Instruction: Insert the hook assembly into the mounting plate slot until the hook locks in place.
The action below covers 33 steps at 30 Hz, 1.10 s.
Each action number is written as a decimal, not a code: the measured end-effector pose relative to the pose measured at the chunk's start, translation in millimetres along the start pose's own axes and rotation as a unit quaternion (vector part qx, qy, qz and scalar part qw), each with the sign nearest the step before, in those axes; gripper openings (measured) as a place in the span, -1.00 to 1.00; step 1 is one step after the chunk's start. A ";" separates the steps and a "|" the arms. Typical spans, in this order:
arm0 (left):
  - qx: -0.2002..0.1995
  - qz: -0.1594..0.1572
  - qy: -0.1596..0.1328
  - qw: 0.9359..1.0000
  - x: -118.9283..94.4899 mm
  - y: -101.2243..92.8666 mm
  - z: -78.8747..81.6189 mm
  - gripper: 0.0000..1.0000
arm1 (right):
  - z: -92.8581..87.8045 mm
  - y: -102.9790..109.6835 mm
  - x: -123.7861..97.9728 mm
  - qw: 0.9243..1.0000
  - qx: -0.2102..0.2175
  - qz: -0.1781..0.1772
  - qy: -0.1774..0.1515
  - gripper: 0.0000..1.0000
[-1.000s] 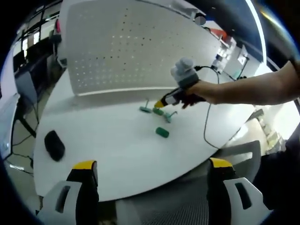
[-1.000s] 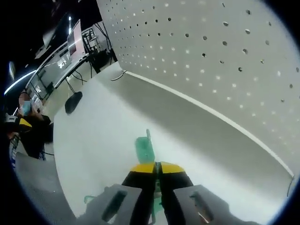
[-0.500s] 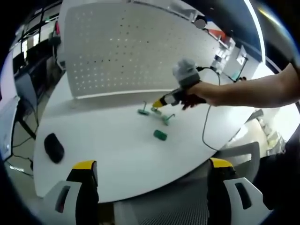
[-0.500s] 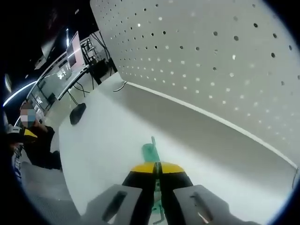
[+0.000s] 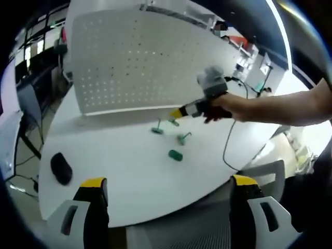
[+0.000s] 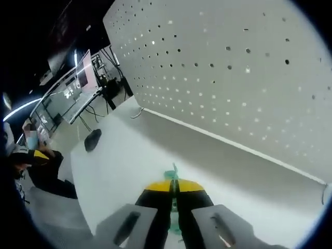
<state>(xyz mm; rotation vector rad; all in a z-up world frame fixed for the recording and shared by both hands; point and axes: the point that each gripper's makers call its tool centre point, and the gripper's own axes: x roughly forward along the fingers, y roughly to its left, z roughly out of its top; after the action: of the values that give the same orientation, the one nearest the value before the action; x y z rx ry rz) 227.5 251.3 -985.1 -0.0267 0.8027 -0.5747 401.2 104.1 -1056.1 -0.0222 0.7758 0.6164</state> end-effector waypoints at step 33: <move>0.002 -0.025 -0.038 0.999 1.7 -20.0 33.5 0.94 | 49.5 61.3 -81.8 0.991 0.016 0.025 -0.128 -1.00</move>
<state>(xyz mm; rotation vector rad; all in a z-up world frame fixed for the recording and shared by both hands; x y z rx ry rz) 241.8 227.1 -958.1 -0.0646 0.7277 -0.6188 356.1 124.6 -953.9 0.1042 0.5379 0.6398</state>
